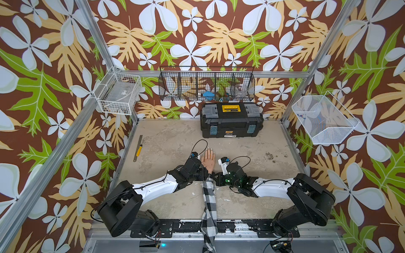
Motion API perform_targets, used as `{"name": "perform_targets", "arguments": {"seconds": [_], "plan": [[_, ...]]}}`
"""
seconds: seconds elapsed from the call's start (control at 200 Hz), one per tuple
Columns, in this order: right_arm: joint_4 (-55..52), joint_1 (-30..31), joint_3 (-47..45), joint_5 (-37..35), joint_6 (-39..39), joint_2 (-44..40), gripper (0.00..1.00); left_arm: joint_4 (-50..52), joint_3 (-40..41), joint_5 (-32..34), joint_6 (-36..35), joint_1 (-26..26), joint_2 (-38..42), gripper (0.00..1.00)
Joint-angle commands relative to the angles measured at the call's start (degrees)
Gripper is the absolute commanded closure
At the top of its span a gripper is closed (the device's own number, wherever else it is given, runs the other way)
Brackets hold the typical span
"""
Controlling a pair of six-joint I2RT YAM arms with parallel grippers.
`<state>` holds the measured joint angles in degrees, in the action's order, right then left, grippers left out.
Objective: Take off the watch
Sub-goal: Untie the watch from the hand.
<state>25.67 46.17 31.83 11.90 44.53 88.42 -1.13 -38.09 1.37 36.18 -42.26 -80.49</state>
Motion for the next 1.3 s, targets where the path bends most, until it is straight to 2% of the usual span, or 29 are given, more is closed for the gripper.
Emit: {"name": "perform_targets", "arguments": {"seconds": [0.0,0.28,0.53,0.696,0.966,1.146,1.296], "plan": [[-3.7,0.2,-0.2,2.4,-0.4,-0.3,1.00,-2.8,0.3,-2.2,-0.3,0.0,-1.0,0.33],[-5.1,0.2,0.6,2.4,-1.1,-0.9,1.00,-5.9,0.6,-4.7,0.3,0.0,-3.9,0.33],[-8.0,0.0,0.4,0.8,-2.4,-2.9,1.00,-5.6,2.3,-1.9,3.0,0.1,-6.4,0.38],[-8.4,-1.1,-1.8,0.7,-2.6,-4.8,1.00,-7.4,4.1,-2.7,4.5,0.1,-7.8,0.39],[-8.1,-1.3,-2.1,0.1,-2.3,-0.8,1.00,-8.1,5.2,-2.2,5.1,0.0,-8.4,0.40],[-4.9,-1.2,-0.5,5.0,-0.9,5.8,1.00,-9.5,6.9,-2.8,5.6,0.0,-8.1,0.40],[0.2,-1.2,-0.5,8.2,-0.7,5.3,1.00,-10.6,8.0,-3.2,6.1,0.0,-7.9,0.40]]}}
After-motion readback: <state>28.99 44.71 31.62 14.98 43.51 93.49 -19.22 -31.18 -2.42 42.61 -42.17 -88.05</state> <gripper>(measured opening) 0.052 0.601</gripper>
